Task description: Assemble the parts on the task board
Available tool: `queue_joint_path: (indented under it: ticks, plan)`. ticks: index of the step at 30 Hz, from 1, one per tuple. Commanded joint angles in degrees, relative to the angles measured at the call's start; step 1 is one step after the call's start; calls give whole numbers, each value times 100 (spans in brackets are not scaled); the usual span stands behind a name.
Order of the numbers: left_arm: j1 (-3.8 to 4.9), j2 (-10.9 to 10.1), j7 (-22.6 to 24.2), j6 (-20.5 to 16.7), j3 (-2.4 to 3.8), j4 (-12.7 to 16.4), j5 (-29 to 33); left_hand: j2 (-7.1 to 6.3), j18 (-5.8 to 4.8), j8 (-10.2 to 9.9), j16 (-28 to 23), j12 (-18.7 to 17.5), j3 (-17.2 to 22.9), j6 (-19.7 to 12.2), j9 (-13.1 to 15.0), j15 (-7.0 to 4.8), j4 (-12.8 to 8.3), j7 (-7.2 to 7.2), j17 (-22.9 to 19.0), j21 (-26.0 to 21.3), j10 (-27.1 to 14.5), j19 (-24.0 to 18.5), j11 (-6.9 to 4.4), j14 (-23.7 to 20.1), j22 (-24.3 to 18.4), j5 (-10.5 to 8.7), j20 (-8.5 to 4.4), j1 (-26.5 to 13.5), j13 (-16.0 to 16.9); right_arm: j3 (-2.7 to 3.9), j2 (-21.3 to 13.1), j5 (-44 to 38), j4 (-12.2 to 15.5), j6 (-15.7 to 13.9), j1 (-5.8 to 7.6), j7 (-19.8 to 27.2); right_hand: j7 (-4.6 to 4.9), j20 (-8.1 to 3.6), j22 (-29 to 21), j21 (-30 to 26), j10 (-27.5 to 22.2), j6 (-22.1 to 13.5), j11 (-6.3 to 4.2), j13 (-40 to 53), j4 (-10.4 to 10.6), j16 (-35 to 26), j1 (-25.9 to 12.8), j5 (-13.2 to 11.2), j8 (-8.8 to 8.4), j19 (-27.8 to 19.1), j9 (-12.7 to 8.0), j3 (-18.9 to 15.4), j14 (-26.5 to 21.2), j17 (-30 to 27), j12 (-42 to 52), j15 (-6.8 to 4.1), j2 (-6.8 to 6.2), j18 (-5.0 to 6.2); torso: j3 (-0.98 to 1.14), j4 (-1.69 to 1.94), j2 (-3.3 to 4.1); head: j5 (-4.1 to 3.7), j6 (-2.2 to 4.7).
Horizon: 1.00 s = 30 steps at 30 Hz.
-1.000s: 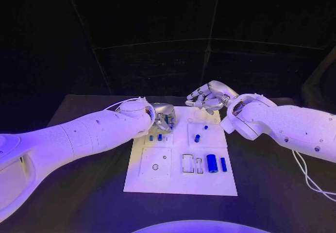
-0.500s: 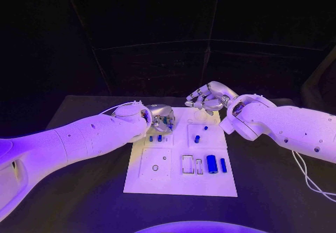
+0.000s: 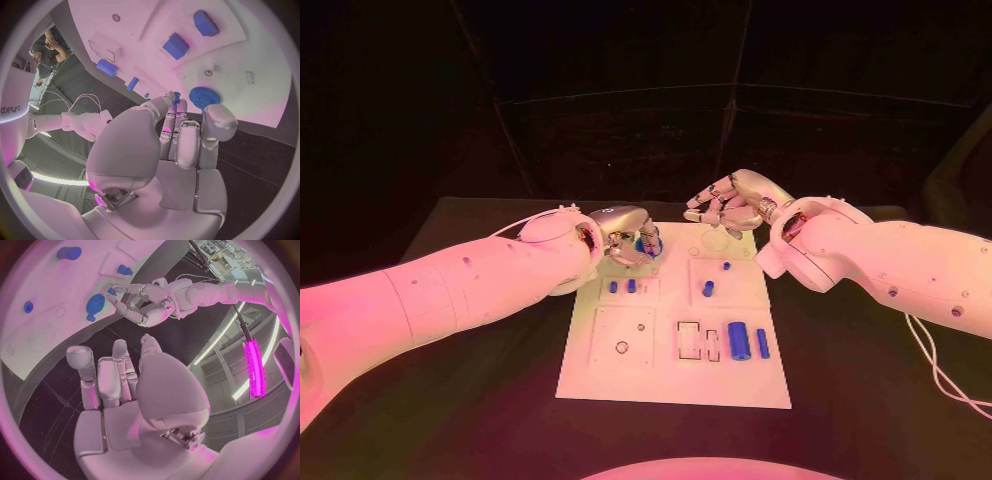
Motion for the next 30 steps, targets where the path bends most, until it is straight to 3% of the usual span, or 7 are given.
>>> queue_joint_path:
  ticks: [1, 6, 12, 20, 30]
  plan:
    - [12, -121, 58, -194, 72, 136, 97, 3, -64, -38, 23, -22, 26, 46, -6, -21, 0, 11, 8, 16, 36, 35, -3, 30, 9, 4, -11, -70, 0, 3, -3, 12, 6, -30, 9, 69, 7, -9, -5, -34, -12, -40, 4, 10, 1, -25, -7, 23, 22, -31, 8, -32, -6, -4, 3, 17, 66, 111, 2, 2, 1, 10, 11]
    - [16, -325, -34, -4, 128, 256, 225, -17, -65, -49, 23, -40, 31, 53, -11, -20, -3, 13, -1, 20, 49, 36, -1, 30, 14, 4, -11, -89, -10, 3, -11, 12, 7, -28, 9, 68, 7, -9, -5, -34, -12, -40, 4, 10, 1, -25, -7, 23, 22, -31, 8, -32, -6, -4, 3, 17, 66, 111, 6, -11, 4, 25, 11]
    - [18, -496, -162, 355, 142, 258, 296, -40, -65, -67, 16, -69, 29, 55, -19, -17, 3, 13, -23, 16, 57, 32, 3, 25, 15, 3, -9, -125, -25, 2, -24, 12, 7, -28, 9, 64, 7, -9, -5, -34, -12, -40, 4, 10, 1, -25, -7, 23, 22, -31, 8, -32, -6, -4, 3, 17, 66, 111, 5, -8, 7, 24, 7]
    - [16, -520, -326, 713, 139, 139, 311, -56, -63, -84, 10, -96, 24, 56, -26, -14, 14, 14, -42, 1, 65, 23, 6, 19, 3, 2, -7, -160, -37, 2, -22, 12, 5, -27, 9, 66, 7, -9, -5, -34, -12, -40, 4, 10, 1, -25, -7, 23, 22, -31, 8, -32, -6, -4, 3, 17, 66, 111, 4, -30, 10, 35, 8]
    - [7, -436, -366, 772, 134, 2, 212, -60, -63, -90, 9, -104, 22, 55, -29, -13, 17, 14, -47, 2, 66, 22, 7, 18, 6, 2, -6, -170, -41, 2, -11, 12, -2, -27, 9, 69, 7, -9, -5, -34, -12, -40, 4, 10, 1, -25, -7, 23, 22, -31, 8, -32, -6, -4, 3, 17, 66, 111, 3, -21, 11, 20, -1]
